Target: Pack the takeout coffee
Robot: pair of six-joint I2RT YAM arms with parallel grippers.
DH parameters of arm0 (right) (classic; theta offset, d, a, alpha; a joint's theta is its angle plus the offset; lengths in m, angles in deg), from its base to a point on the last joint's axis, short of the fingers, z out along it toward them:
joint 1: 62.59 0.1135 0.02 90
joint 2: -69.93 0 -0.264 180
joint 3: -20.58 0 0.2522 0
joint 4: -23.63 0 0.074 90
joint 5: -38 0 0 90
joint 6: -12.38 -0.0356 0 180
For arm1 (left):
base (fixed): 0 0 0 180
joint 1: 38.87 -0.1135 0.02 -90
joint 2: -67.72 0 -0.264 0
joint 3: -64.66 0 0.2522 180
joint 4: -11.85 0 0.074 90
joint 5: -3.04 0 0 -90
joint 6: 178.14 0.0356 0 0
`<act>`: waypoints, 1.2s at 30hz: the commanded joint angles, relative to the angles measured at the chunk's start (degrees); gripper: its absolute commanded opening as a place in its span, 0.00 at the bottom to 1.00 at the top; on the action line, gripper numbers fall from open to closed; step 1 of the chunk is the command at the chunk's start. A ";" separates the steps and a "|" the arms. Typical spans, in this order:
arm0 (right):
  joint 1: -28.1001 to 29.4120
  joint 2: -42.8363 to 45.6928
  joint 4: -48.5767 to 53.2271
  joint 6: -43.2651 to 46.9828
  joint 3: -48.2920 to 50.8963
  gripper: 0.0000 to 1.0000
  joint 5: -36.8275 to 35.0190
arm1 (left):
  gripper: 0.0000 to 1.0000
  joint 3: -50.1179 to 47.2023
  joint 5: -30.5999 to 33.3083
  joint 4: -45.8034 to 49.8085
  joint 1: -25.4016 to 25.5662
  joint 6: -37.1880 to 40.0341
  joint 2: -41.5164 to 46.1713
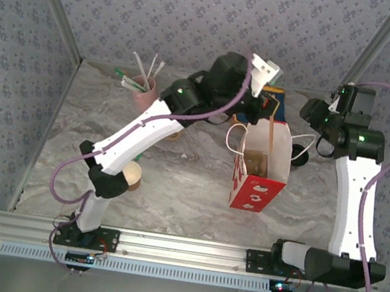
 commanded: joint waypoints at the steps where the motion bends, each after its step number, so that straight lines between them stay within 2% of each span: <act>1: -1.76 -4.01 -1.80 1.07 -2.76 0.58 5.46 | 0.00 -0.38 3.01 2.77 1.08 3.67 -1.64; 3: -3.02 -7.21 -2.96 1.50 -4.06 0.59 8.46 | 0.03 -0.76 3.02 3.73 1.39 4.27 -2.70; 4: -3.19 -8.53 -3.30 1.66 -4.78 0.59 9.10 | 0.09 -1.00 2.63 3.89 1.56 4.51 -2.94; 5: -3.31 -10.00 -3.88 2.06 -5.68 0.59 9.99 | 0.21 -1.04 2.37 3.95 1.76 4.73 -3.17; 7: -3.35 -13.59 -4.41 2.83 -7.73 0.62 11.81 | 0.28 -0.72 2.18 3.86 1.86 4.74 -3.28; 9: -3.19 -18.29 -4.28 3.59 -10.96 0.66 13.70 | 0.46 0.19 2.53 4.25 1.78 4.87 -3.08; 11: -2.54 -23.01 -3.07 4.76 -14.35 0.67 13.89 | 0.49 0.99 2.81 4.65 1.27 4.72 -2.62; 12: -2.10 -25.57 -2.75 5.52 -16.11 0.67 14.04 | 0.56 1.18 2.81 4.74 0.80 4.18 -2.06; 15: -0.68 -31.87 -2.51 7.21 -20.73 0.68 13.69 | 0.68 1.35 2.93 5.21 -0.96 3.79 -0.27; 17: 0.15 -36.55 -2.10 8.21 -24.45 0.68 13.61 | 0.84 1.13 3.65 5.84 -2.57 3.18 0.94; 20: 0.91 -43.90 -0.58 9.33 -31.25 0.67 14.31 | 1.00 -0.09 3.74 7.32 -6.05 1.62 2.66; 25: 1.90 -54.23 2.13 10.78 -41.47 0.67 13.83 | 1.00 -7.96 5.20 7.35 -10.89 -0.04 7.17; 32: 3.09 -62.21 2.34 11.98 -44.24 0.66 12.77 | 1.00 -24.26 4.57 0.25 -17.30 -5.05 15.67; 36: 4.43 -66.04 2.43 12.73 -46.41 0.66 11.68 | 1.00 -28.57 4.67 -0.56 -18.62 -5.93 17.67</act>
